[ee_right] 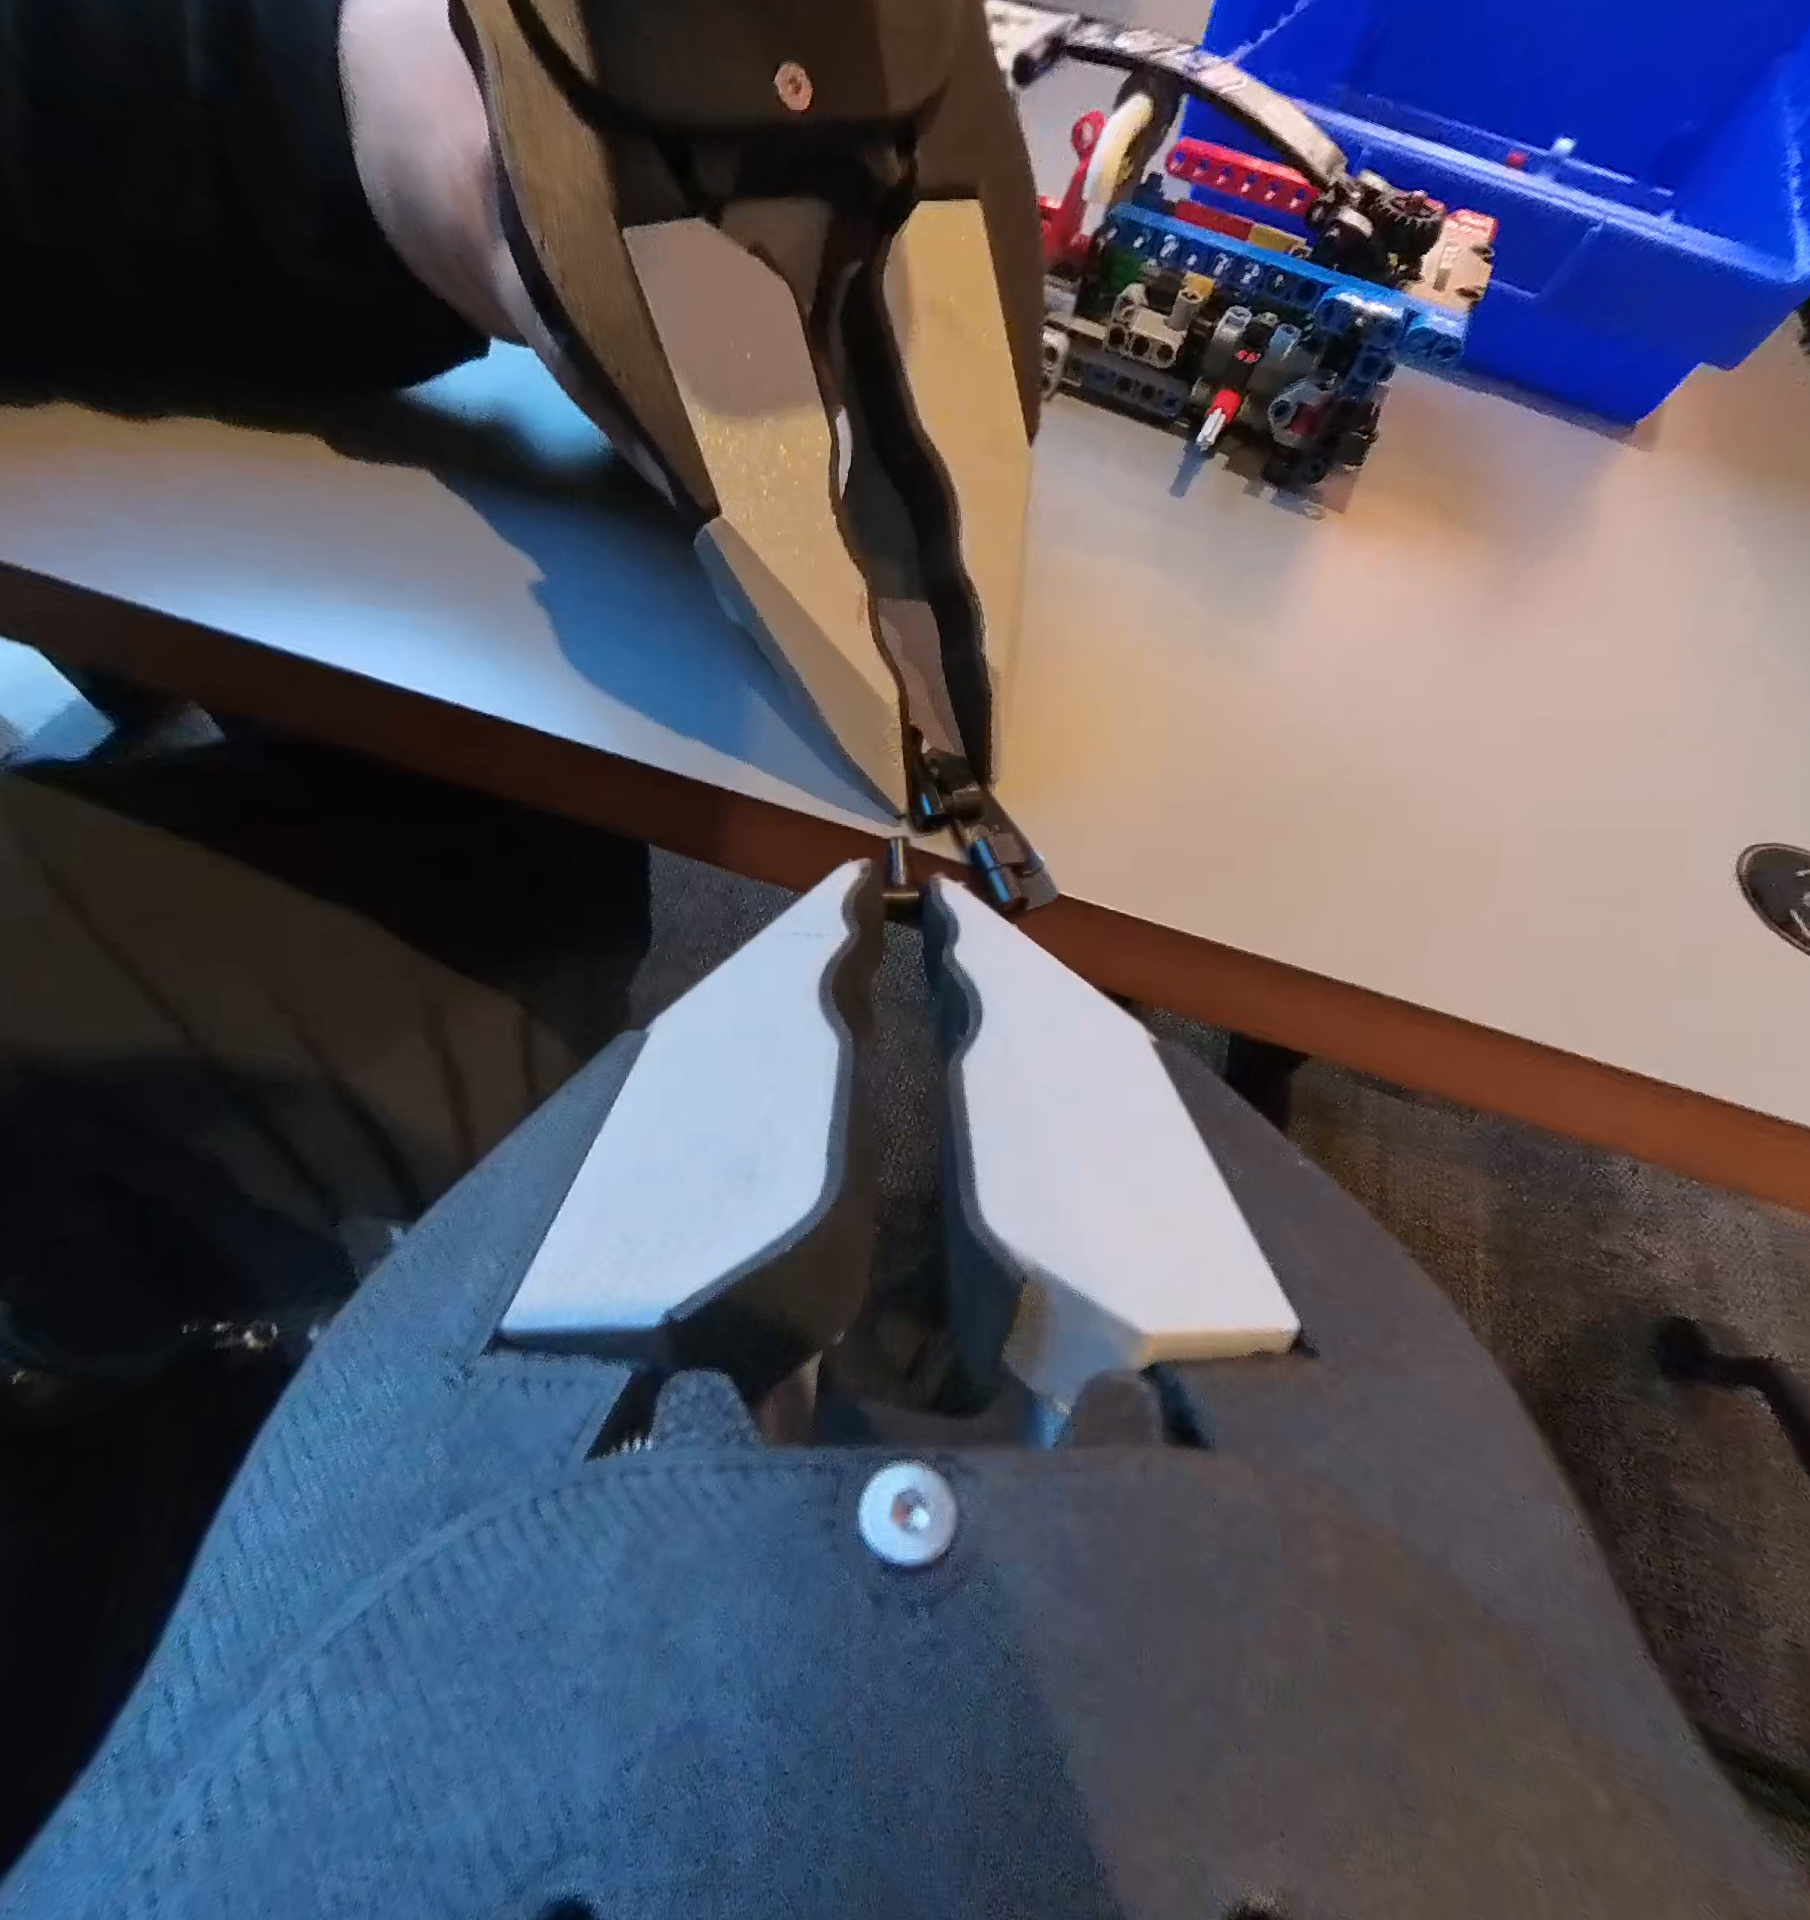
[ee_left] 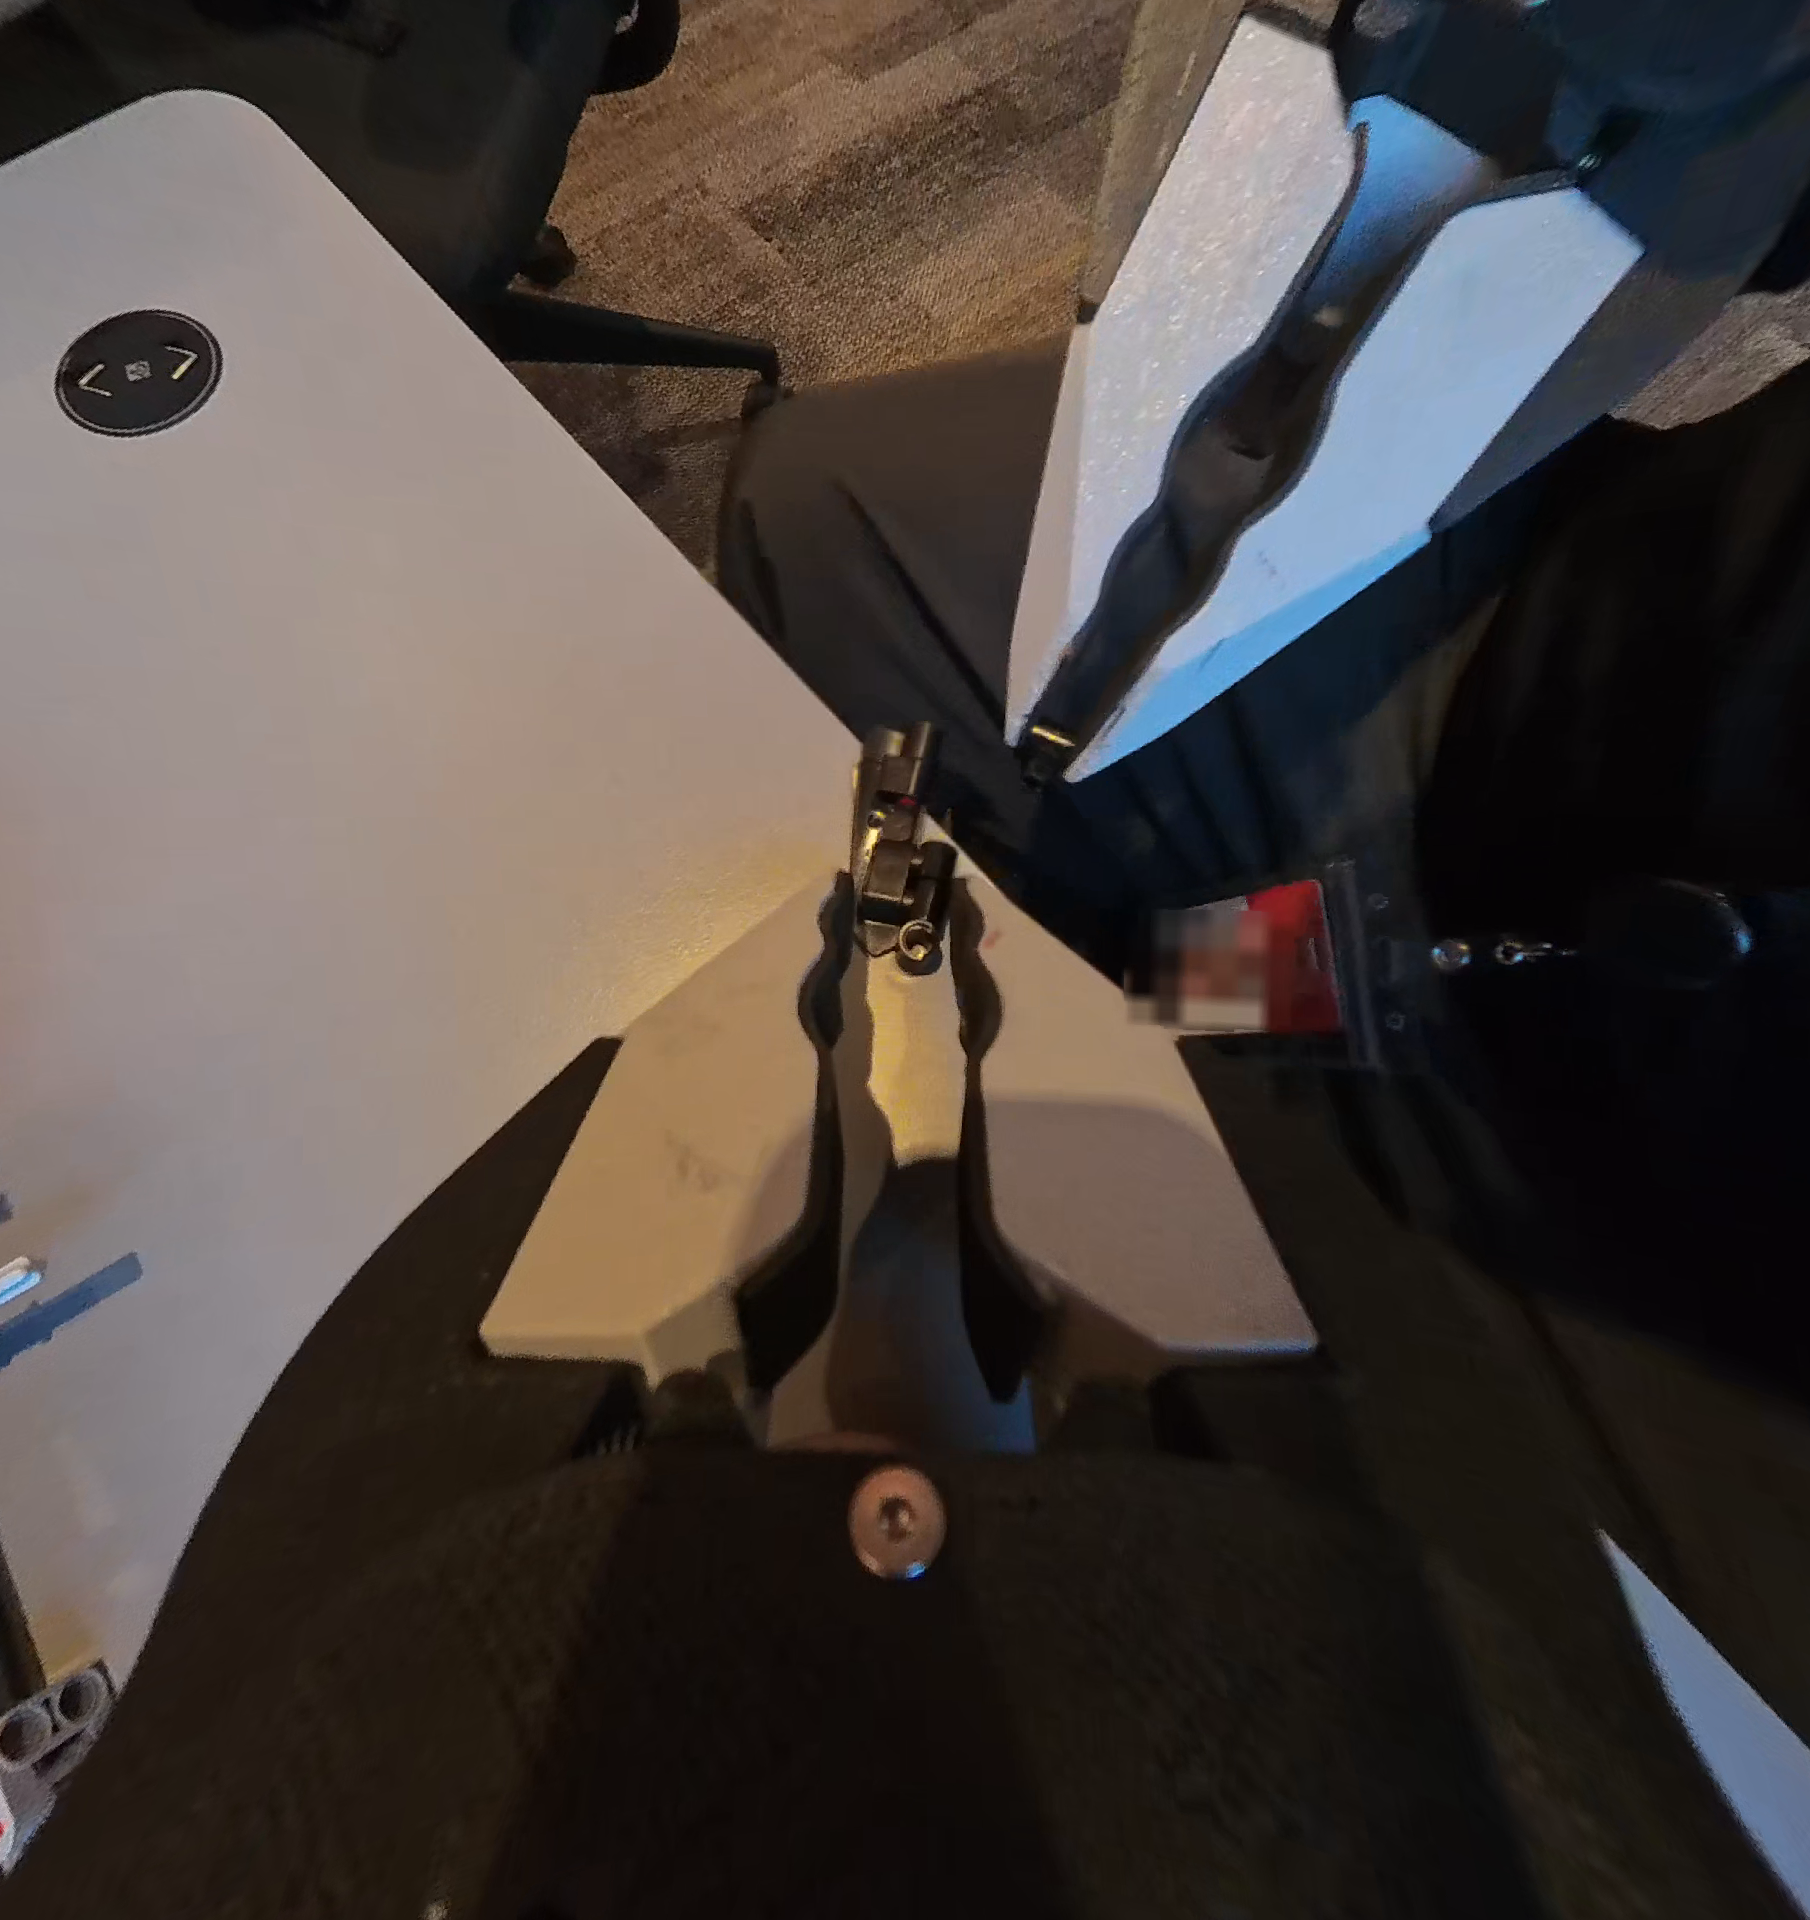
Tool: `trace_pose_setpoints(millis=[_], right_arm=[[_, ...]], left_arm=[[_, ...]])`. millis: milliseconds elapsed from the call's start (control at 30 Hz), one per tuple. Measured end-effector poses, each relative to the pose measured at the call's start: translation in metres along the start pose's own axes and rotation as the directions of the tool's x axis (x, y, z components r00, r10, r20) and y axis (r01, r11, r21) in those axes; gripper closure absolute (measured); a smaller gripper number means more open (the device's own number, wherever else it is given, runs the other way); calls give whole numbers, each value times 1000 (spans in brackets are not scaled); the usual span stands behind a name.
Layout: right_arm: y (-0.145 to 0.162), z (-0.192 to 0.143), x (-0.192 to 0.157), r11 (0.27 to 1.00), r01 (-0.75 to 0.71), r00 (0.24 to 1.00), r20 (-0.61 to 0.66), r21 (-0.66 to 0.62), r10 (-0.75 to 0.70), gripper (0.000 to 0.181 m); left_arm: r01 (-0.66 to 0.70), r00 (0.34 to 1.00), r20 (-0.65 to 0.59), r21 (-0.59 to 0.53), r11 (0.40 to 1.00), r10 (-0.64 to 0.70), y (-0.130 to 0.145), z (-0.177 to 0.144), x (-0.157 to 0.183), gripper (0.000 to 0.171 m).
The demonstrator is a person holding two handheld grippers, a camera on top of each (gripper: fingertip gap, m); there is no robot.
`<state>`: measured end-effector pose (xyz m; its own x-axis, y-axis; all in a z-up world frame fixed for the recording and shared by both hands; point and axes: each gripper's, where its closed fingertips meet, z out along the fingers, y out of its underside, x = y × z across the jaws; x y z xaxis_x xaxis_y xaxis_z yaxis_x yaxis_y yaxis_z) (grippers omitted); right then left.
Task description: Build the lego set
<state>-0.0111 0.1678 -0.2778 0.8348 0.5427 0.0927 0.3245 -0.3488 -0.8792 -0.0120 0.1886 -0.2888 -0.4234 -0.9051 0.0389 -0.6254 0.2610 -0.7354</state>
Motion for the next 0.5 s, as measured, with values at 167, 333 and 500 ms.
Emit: trace_pose_setpoints(millis=[167,333,500], right_arm=[[1,-4,1,998,-57,998,32,23,56,176],[-6,-13,6,985,-156,979,147,73,144,177],[-3,-17,1,959,-283,914,309,23,262,177]], left_arm=[[13,999,50,-3,1000,-13,6,-6,-11,157],[53,997,59,-3,999,-52,12,-14,-14,134],[-23,989,149,14,1000,20,11,-22,-14,133]])
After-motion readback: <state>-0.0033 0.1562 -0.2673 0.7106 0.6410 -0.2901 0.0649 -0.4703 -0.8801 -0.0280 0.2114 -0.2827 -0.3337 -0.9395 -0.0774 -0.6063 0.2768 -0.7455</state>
